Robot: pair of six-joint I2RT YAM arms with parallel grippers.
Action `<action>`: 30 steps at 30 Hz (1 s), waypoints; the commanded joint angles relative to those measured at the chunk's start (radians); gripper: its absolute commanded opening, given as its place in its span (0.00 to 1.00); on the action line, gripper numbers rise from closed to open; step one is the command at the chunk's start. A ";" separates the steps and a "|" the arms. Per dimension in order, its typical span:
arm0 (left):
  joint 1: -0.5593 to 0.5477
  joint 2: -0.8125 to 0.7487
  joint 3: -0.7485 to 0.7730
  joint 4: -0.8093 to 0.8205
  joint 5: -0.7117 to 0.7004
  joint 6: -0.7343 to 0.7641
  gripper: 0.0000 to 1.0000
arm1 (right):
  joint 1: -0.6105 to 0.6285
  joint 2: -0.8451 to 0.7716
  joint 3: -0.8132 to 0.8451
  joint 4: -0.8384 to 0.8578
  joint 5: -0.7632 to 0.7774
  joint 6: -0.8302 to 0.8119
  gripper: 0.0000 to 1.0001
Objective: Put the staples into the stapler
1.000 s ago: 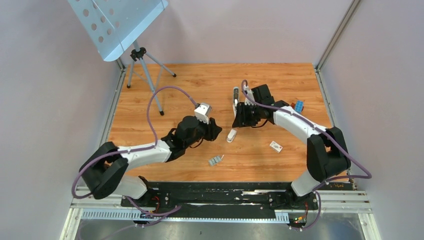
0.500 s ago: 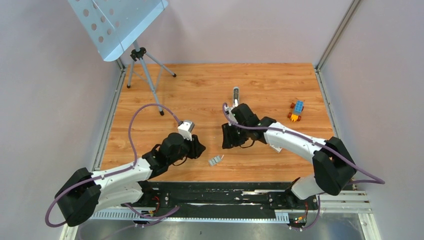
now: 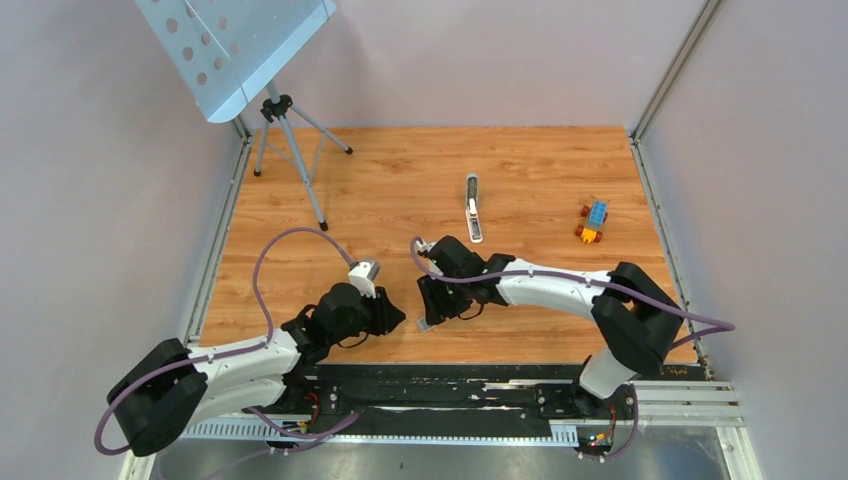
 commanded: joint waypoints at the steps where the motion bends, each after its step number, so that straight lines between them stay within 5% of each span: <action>1: 0.003 0.018 -0.032 0.091 0.036 -0.047 0.26 | 0.030 0.041 0.042 -0.002 0.045 0.016 0.47; 30: -0.038 0.343 -0.072 0.486 0.105 -0.179 0.18 | 0.068 0.105 0.051 0.041 0.029 0.047 0.47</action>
